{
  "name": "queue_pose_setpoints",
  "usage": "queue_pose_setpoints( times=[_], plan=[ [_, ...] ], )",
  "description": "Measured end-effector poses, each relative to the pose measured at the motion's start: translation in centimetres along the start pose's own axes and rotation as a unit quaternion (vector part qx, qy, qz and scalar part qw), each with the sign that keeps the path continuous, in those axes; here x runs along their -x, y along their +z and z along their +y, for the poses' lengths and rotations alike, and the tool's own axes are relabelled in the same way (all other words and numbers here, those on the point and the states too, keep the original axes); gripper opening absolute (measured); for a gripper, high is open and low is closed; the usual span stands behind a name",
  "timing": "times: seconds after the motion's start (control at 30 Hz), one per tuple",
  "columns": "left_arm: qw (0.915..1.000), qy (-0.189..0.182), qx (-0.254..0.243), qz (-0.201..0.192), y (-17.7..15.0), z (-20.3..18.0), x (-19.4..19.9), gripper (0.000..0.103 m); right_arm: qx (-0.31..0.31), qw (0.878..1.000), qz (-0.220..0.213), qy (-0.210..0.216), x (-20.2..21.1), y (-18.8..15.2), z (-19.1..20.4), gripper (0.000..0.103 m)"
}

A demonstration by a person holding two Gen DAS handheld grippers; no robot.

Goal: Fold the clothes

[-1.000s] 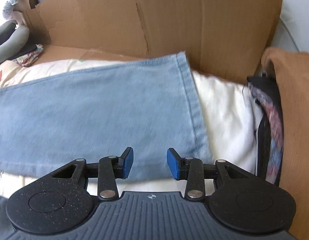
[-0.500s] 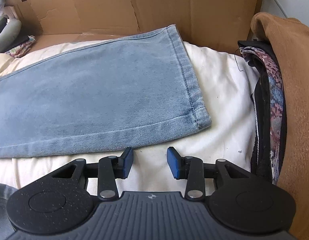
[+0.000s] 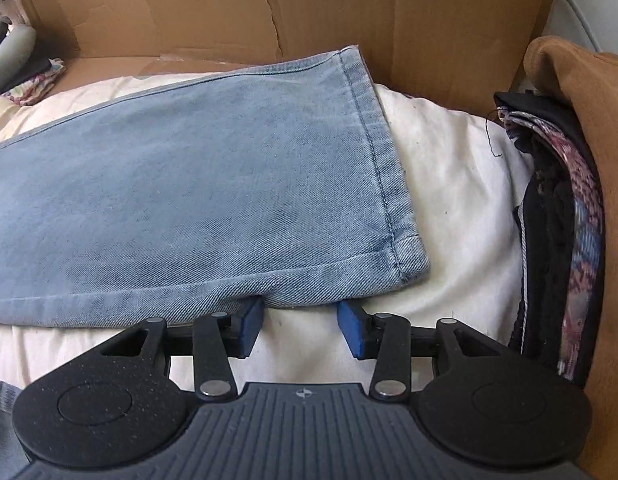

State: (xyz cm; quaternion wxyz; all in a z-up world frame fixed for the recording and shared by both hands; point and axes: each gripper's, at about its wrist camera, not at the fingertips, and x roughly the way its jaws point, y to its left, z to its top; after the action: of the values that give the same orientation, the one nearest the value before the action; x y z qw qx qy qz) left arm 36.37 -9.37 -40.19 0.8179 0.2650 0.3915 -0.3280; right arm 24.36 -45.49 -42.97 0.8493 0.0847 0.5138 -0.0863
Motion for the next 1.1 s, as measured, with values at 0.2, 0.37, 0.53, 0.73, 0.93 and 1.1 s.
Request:
queue_pose_setpoints(
  times=[0.2,0.37,0.53,0.73,0.93,1.1],
  plan=[
    [0.9999,-0.002,-0.01,0.008,-0.3,0.5,1.9,0.056,0.014,1.0,-0.025,0.01,2.6,0.9,0.0,0.049],
    [0.9997,-0.013,0.004,0.019,-2.3,1.5,6.4,0.056,0.004,0.998,-0.053,0.034,5.4,0.9,-0.4,0.051],
    [0.9996,0.003,0.009,0.027,-4.8,3.1,9.0,0.057,0.024,0.997,-0.053,0.052,7.9,-0.9,-0.8,0.056],
    [0.9974,0.02,0.048,0.05,-9.7,4.5,11.4,0.057,0.025,0.997,-0.047,0.052,9.7,-2.6,-2.0,0.056],
    [0.9941,0.038,0.09,0.047,-11.3,6.4,15.4,0.056,-0.04,0.995,-0.063,0.064,11.0,-2.9,-3.1,0.056],
    [0.9919,0.043,0.104,0.06,-12.3,7.9,19.8,0.054,-0.105,0.989,-0.067,0.079,12.5,-3.1,-3.3,0.056]
  ],
)
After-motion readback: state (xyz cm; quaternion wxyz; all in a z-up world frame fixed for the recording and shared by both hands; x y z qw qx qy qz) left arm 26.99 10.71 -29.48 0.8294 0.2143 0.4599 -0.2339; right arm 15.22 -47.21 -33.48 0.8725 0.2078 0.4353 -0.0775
